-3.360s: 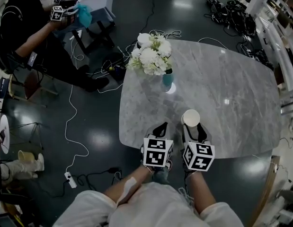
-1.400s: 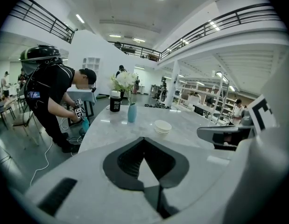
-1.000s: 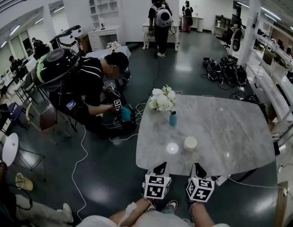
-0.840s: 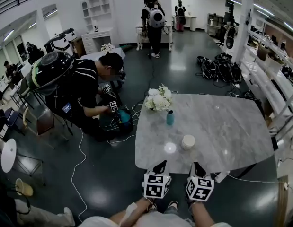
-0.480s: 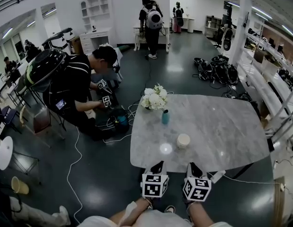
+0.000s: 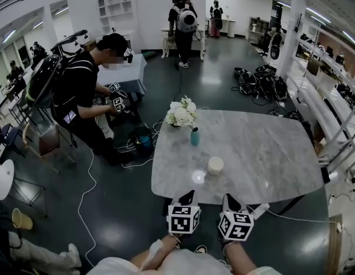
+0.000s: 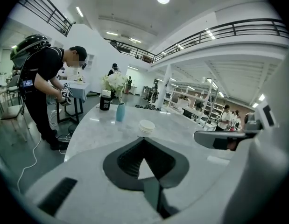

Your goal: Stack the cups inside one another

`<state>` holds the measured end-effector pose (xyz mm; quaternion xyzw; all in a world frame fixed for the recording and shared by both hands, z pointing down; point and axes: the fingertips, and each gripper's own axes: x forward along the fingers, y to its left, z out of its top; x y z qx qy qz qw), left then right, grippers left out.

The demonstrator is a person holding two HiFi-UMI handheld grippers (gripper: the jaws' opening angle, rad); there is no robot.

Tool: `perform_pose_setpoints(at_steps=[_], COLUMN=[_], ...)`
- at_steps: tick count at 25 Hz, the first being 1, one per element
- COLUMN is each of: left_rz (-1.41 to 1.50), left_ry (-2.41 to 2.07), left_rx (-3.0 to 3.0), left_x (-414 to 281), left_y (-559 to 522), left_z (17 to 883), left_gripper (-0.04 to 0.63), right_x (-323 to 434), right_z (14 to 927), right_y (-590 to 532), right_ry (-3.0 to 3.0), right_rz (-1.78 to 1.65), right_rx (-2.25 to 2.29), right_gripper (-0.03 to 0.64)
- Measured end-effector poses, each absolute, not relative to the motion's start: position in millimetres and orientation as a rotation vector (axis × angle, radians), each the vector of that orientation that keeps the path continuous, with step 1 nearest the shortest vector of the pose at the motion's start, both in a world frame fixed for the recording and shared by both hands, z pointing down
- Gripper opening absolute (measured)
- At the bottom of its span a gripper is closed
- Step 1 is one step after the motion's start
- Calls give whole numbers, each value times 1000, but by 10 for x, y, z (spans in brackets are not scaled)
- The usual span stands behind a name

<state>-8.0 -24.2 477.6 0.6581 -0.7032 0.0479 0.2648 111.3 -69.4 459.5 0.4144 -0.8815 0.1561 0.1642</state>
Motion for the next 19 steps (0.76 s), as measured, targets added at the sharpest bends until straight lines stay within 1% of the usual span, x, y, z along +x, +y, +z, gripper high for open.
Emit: perform_pose_setpoints(at_steps=[19], left_rz=[178], left_ry=[-1929], left_rx=[1781], left_x=[21], left_y=[-271], left_z=[4748], left_gripper=[-5], right_x=[1189], right_z=[4577], right_y=[-757], right_ry=[-2531], right_rz=[461], right_rx=[1142], right_gripper=[8])
